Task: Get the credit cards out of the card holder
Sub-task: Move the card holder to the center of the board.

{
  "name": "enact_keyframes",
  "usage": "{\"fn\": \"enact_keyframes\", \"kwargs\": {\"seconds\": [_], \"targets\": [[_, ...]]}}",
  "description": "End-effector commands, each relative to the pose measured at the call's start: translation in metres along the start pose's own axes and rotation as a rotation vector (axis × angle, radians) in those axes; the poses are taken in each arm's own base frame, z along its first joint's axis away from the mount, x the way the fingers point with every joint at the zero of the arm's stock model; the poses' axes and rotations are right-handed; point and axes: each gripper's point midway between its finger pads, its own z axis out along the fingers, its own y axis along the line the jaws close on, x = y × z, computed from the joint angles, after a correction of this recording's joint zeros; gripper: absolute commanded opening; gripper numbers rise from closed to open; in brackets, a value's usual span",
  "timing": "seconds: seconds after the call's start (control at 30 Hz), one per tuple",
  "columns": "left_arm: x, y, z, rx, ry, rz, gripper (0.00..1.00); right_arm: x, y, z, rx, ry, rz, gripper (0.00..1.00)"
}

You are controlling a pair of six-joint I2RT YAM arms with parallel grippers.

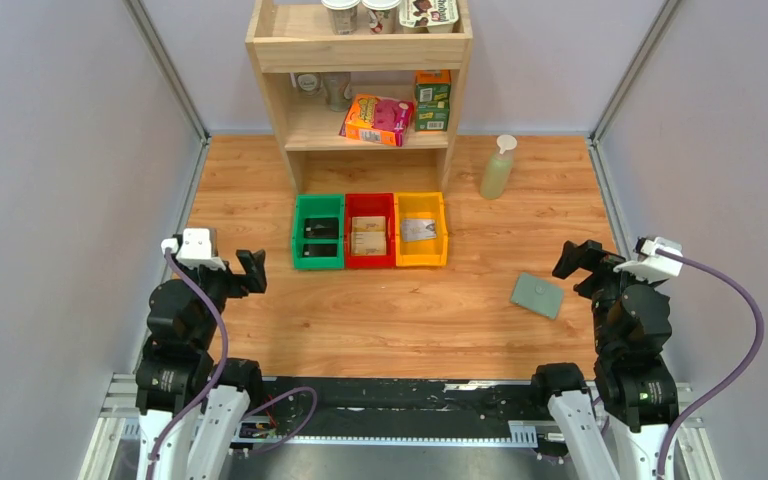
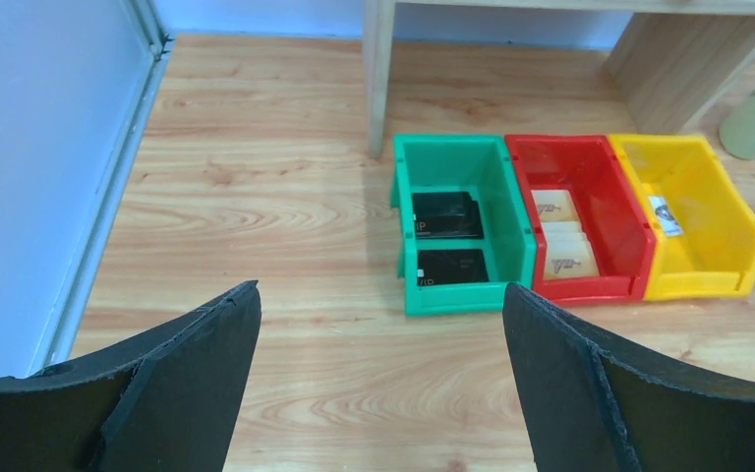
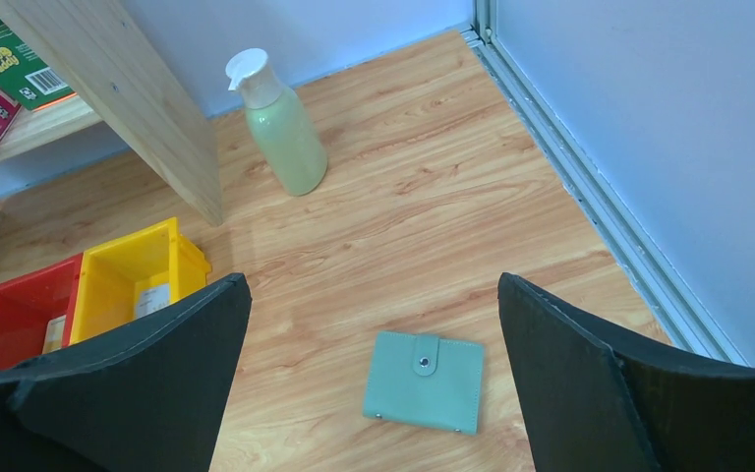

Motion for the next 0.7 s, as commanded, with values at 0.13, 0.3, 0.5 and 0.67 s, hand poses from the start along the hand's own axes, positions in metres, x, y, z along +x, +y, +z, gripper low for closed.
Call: {"fn": "enact_keyframes", "kwargs": {"seconds": [0.13,0.3,0.5,0.67], "targets": [[-0.013,0.007,-0.013,-0.054,-0.063,-0.062,1.0,-0.003,0.015,-0.004,-0.079,0.0,0.028,1.0],[-0.007,0.016,-0.024,-0.116,-0.047,-0.13,1.0,0.024,0.012,0.011,-0.009,0.143,0.081,1.0],[0.007,0.02,-0.031,-0.142,-0.02,-0.151,1.0,0.065,-0.018,0.031,0.271,0.346,0.107,1.0],[0.003,0.023,-0.036,-0.154,-0.046,-0.155,0.99,0.108,-0.058,0.037,0.562,0.494,0.076,1.0]]}}
